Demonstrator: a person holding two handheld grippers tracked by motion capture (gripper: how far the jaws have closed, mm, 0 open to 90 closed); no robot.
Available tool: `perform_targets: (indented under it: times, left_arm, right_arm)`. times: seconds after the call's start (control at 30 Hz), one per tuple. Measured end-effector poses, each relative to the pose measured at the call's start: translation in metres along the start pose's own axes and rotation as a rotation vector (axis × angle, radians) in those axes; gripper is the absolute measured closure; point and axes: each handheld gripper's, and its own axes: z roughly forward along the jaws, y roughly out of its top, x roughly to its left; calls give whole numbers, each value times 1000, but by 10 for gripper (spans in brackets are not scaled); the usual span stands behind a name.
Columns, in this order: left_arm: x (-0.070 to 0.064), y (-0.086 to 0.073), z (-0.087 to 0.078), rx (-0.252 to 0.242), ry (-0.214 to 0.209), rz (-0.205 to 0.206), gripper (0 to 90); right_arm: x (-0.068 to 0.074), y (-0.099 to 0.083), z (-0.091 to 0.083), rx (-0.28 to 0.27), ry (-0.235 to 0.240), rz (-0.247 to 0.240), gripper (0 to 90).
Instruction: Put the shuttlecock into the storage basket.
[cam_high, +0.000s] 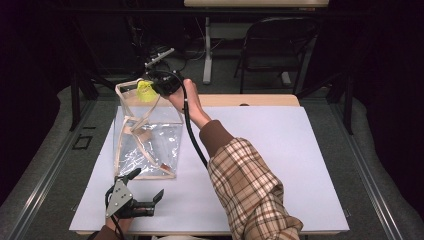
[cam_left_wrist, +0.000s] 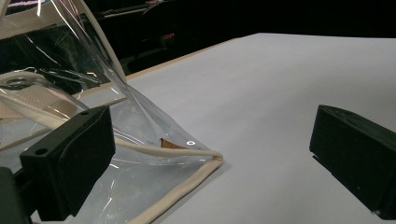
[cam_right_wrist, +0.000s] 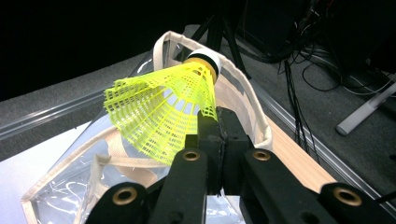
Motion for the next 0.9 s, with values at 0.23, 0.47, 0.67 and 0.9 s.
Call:
perform_targets:
  times: [0.23, 0.47, 0.67, 0.9]
  left_arm:
    - [0, 0, 0, -4, 0, -1, 1]
    - [0, 0, 0, -4, 0, 2, 1]
    - [0, 0, 0, -6, 0, -1, 1]
    - [0, 0, 1, 2, 1, 2, 1]
  right_arm:
    - [3, -1, 11, 26, -2, 7, 899]
    - [5, -2, 20, 39, -8, 10, 893]
    - [1, -6, 19, 49, -15, 41, 740]
    - [-6, -13, 3, 21, 5, 52, 555]
